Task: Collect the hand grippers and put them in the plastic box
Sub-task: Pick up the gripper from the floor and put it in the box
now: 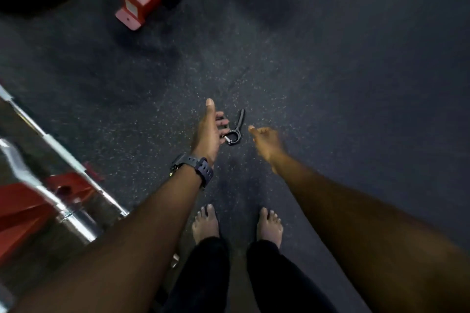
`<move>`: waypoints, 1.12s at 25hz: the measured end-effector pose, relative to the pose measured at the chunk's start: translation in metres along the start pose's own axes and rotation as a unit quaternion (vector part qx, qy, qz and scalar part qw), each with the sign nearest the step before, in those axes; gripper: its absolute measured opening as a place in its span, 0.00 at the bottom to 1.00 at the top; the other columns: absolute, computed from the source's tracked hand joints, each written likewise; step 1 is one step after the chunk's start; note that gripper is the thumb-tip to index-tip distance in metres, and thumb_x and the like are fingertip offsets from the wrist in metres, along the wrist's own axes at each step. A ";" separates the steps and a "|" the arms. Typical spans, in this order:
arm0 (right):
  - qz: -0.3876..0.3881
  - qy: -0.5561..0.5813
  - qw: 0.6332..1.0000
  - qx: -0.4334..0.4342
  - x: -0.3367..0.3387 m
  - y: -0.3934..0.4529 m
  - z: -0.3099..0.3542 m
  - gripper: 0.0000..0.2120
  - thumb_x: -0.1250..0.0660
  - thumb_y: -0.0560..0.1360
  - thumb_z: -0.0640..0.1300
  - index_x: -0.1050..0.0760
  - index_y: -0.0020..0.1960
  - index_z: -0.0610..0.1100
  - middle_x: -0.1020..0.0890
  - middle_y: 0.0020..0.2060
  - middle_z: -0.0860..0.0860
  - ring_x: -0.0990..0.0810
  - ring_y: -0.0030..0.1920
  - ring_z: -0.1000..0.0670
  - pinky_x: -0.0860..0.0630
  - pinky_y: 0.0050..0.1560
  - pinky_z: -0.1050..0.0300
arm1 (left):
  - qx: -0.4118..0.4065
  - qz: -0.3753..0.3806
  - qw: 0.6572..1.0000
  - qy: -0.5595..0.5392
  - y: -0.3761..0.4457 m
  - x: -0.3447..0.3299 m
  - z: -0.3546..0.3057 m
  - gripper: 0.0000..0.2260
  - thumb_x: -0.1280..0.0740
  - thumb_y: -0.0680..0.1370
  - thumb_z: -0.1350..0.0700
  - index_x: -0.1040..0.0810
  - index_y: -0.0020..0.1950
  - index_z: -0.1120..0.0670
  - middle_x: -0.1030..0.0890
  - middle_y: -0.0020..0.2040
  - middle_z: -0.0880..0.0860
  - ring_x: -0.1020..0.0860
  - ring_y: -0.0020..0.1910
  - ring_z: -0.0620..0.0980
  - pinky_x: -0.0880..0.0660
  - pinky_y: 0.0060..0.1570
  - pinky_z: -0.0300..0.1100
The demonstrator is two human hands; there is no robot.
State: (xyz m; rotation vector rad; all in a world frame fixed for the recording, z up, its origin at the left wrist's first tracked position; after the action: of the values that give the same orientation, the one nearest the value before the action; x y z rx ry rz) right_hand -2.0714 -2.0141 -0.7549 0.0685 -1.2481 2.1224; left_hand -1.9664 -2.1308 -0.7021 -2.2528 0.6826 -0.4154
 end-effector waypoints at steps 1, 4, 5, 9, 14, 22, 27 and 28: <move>-0.005 -0.020 1.000 -0.002 -0.017 0.039 -0.011 0.19 0.37 0.80 0.54 0.32 0.33 0.49 0.27 0.31 0.51 0.29 0.34 0.51 0.32 0.36 0.55 | 0.007 -0.003 1.000 0.002 0.034 0.000 0.024 0.28 0.54 0.81 0.36 0.25 0.62 0.53 0.20 0.59 0.55 0.21 0.58 0.55 0.27 0.57 0.51; -0.031 -0.074 0.997 -0.005 -0.064 0.147 -0.038 0.16 0.33 0.78 0.50 0.28 0.34 0.45 0.23 0.35 0.45 0.25 0.39 0.47 0.30 0.41 0.54 | 0.014 -0.011 1.000 0.013 0.125 0.004 0.084 0.28 0.54 0.81 0.35 0.25 0.61 0.53 0.21 0.61 0.56 0.22 0.57 0.54 0.27 0.55 0.49; -0.043 -0.094 0.995 -0.001 -0.076 0.174 -0.041 0.14 0.33 0.78 0.50 0.25 0.38 0.43 0.22 0.38 0.43 0.23 0.42 0.46 0.30 0.41 0.55 | 0.009 -0.012 1.000 0.016 0.150 0.005 0.098 0.29 0.54 0.81 0.35 0.24 0.62 0.54 0.21 0.62 0.56 0.22 0.58 0.55 0.27 0.56 0.49; -0.121 -0.127 0.984 -0.014 -0.100 0.247 -0.050 0.24 0.32 0.77 0.51 0.29 0.65 0.36 0.19 0.58 0.39 0.20 0.57 0.39 0.25 0.51 0.51 | 0.003 -0.007 1.000 0.013 0.219 0.003 0.130 0.31 0.54 0.80 0.33 0.23 0.61 0.53 0.21 0.62 0.54 0.23 0.61 0.54 0.28 0.63 0.52; -0.133 -0.193 0.972 0.019 -0.102 0.234 -0.041 0.20 0.34 0.80 0.44 0.32 0.68 0.37 0.22 0.59 0.39 0.22 0.57 0.42 0.26 0.50 0.53 | -0.019 -0.020 0.999 0.024 0.216 0.011 0.108 0.33 0.55 0.76 0.29 0.22 0.57 0.50 0.20 0.58 0.50 0.22 0.56 0.52 0.27 0.62 0.54; -0.110 -0.249 0.942 0.196 -0.021 0.031 0.124 0.13 0.39 0.80 0.45 0.29 0.63 0.43 0.19 0.51 0.37 0.19 0.51 0.35 0.22 0.48 0.46 | -0.121 -0.127 0.981 0.084 0.048 0.045 -0.054 0.22 0.46 0.82 0.42 0.21 0.57 0.57 0.18 0.57 0.56 0.21 0.54 0.56 0.26 0.54 0.48; -0.116 -0.291 0.896 0.314 0.058 -0.192 0.275 0.13 0.39 0.80 0.48 0.29 0.63 0.46 0.18 0.51 0.39 0.20 0.53 0.35 0.31 0.42 0.50 | -0.259 -0.125 0.937 0.199 -0.135 0.094 -0.222 0.08 0.31 0.77 0.56 0.17 0.56 0.55 0.16 0.50 0.53 0.20 0.48 0.51 0.28 0.44 0.32; -0.124 -0.284 0.885 0.346 0.072 -0.241 0.308 0.12 0.39 0.80 0.49 0.29 0.62 0.47 0.18 0.51 0.40 0.20 0.53 0.35 0.30 0.42 0.50 | -0.280 -0.108 0.931 0.206 -0.177 0.102 -0.258 0.08 0.30 0.77 0.56 0.17 0.55 0.55 0.16 0.48 0.52 0.20 0.45 0.48 0.30 0.40 0.26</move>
State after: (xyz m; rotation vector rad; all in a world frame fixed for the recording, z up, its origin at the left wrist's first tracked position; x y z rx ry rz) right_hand -2.0762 -2.1437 -0.3795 1.1676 -0.6347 2.2753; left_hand -1.9457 -2.2299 -0.3889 -2.8302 0.8454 -0.9188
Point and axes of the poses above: each hand's wrist, its own y-axis towards the middle knuckle, its own x-axis out of the back of the hand, z = x × y, the point moved 6 cm from there along y, towards the middle knuckle
